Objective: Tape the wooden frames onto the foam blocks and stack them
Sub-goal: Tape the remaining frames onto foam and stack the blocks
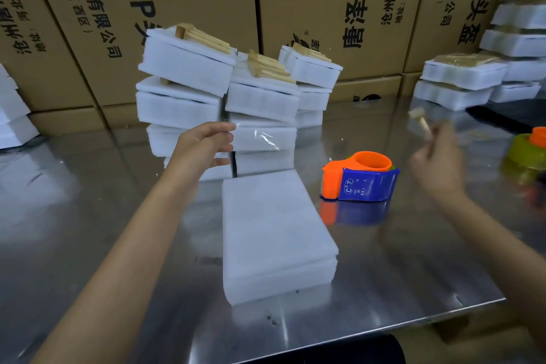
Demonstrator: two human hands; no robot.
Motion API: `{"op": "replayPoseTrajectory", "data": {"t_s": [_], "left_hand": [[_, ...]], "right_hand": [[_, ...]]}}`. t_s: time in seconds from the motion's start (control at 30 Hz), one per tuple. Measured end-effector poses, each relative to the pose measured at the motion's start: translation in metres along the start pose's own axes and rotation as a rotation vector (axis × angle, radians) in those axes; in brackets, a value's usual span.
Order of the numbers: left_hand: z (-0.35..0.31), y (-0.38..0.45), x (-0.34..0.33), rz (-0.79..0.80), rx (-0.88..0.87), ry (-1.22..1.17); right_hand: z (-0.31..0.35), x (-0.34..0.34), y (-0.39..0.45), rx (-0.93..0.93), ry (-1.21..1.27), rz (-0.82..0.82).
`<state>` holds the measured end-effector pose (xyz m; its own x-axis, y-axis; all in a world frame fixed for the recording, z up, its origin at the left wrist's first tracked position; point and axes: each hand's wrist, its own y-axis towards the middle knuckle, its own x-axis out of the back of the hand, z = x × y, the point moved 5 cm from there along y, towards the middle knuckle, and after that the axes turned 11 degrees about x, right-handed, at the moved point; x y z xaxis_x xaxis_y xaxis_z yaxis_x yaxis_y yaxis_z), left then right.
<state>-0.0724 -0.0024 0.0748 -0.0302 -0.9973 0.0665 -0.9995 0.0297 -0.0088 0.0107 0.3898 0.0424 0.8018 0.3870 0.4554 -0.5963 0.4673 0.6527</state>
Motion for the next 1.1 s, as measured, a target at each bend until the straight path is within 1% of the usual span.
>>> {"op": "replayPoseTrajectory", "data": {"t_s": [0.03, 0.13, 0.2, 0.27, 0.33, 0.43, 0.5, 0.57, 0.7, 0.8, 0.83, 0.87, 0.9, 0.93, 0.97, 1.0, 1.07, 1.1], "left_hand": [[0.000, 0.002, 0.000, 0.002, 0.006, -0.011], [0.004, 0.008, 0.000, -0.004, 0.051, -0.039], [0.007, 0.013, 0.001, 0.010, 0.105, -0.088], [0.009, 0.018, 0.004, 0.039, 0.148, -0.132], [0.010, 0.022, 0.009, 0.046, 0.170, -0.132], [0.010, 0.026, 0.012, 0.067, 0.204, -0.118], [0.008, 0.026, 0.013, 0.073, 0.204, -0.096], [0.005, 0.026, 0.013, 0.070, 0.182, -0.071], [-0.005, 0.021, 0.008, 0.056, 0.102, -0.004], [-0.013, 0.013, 0.000, 0.087, 0.050, -0.007], [-0.016, 0.010, -0.003, 0.106, 0.035, -0.013], [-0.019, 0.007, -0.006, 0.124, 0.025, -0.020], [-0.021, 0.004, -0.008, 0.140, 0.019, -0.027], [-0.024, 0.002, -0.011, 0.155, 0.015, -0.030], [-0.026, 0.000, -0.013, 0.168, 0.013, -0.033], [-0.028, -0.001, -0.016, 0.177, 0.016, -0.041], [-0.031, -0.003, -0.020, 0.184, 0.032, -0.076], [-0.032, -0.004, -0.022, 0.178, 0.040, -0.103]], "right_hand": [[0.028, -0.004, -0.005, 0.095, 0.104, 0.044], [0.107, -0.019, -0.049, 0.393, 0.313, 0.286], [0.143, -0.028, -0.088, 0.568, 0.361, 0.426], [0.163, -0.034, -0.118, 0.710, 0.356, 0.523], [0.170, -0.041, -0.138, 0.801, 0.343, 0.618], [0.169, -0.048, -0.152, 0.842, 0.311, 0.756], [0.168, -0.053, -0.158, 0.868, 0.307, 0.819], [0.166, -0.059, -0.157, 0.844, 0.285, 0.831], [0.165, -0.065, -0.143, 0.793, 0.261, 0.750], [0.160, -0.070, -0.140, 0.728, 0.260, 0.785], [0.156, -0.070, -0.136, 0.671, 0.288, 0.755], [0.149, -0.068, -0.126, 0.580, 0.330, 0.667], [0.136, -0.066, -0.112, 0.471, 0.343, 0.523], [0.117, -0.064, -0.095, 0.367, 0.291, 0.362], [0.097, -0.062, -0.076, 0.283, 0.173, 0.239], [0.075, -0.063, -0.058, 0.207, 0.028, 0.189], [0.034, -0.073, -0.035, 0.046, -0.194, 0.254], [0.020, -0.080, -0.030, 0.021, -0.262, 0.284]]}}
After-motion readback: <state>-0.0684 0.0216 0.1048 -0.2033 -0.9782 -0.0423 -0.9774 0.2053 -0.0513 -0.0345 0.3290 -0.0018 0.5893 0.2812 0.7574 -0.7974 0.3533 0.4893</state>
